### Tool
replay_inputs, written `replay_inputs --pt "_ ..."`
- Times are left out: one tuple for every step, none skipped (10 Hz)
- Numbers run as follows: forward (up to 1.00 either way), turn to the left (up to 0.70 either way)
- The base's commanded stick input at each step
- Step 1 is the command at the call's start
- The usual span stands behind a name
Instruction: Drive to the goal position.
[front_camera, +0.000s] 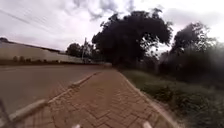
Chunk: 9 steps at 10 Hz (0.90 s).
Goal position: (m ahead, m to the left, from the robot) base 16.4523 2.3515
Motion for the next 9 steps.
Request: replay_inputs --pt "0.5 0.0" --pt "0.5 0.0" --pt "0.5 0.0" --pt "0.5 0.0" --pt "0.5 0.0" --pt "0.5 0.0" --pt "0.5 0.0" --pt "0.5 0.0" --pt "0.5 0.0"
